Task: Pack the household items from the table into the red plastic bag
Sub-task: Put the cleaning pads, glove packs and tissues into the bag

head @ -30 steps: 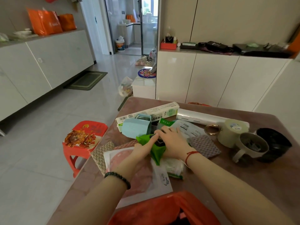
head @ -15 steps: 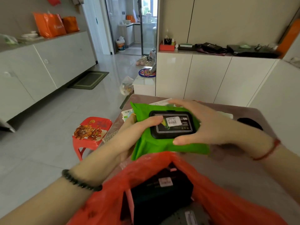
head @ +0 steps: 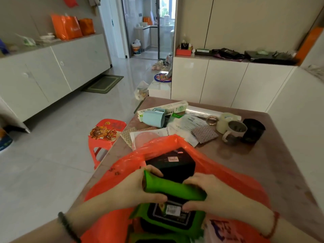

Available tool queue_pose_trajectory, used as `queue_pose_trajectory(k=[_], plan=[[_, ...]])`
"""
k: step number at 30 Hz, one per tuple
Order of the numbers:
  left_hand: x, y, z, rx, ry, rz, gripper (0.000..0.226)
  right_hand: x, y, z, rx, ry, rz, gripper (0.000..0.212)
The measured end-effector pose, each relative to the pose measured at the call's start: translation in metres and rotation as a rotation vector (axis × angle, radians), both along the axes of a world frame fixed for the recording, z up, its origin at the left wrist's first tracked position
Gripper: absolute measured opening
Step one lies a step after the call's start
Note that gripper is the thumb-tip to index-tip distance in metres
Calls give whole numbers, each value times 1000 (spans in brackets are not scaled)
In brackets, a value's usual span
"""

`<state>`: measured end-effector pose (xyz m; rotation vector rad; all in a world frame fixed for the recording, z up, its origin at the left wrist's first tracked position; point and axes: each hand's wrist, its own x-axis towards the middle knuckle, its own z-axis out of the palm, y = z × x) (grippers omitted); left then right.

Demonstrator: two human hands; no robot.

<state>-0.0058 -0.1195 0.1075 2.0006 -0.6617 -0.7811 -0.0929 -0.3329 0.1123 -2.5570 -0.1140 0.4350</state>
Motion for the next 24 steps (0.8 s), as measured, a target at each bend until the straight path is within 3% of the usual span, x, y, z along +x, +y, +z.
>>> queue_pose_trajectory(k=[3,6,8,10,15,17,20,24], plan=[[-1,8,-7,230,-155,-8,67,-5,-3,-20,-26,-30,16,53],[3,15,-2,458,-199,-116,51,-6,-11,-18,-103,-105,74,44],[5,17,5,541,-324,-202,33,-2,-13,-10,-101,-94,132,38],[10,13,15,493,-439,-199,21,8,-19,4,-45,-130,98,29],[60,-19,40,63,-475,91,7,65,-43,36,256,-343,-300,24],[96,-34,38,41,-472,192,15,104,-51,31,270,-283,-373,30],[150,-49,12,231,-391,298,41,161,-58,4,221,-164,-414,44],[196,-46,-57,467,-76,359,68,218,-53,-51,147,52,-486,70]])
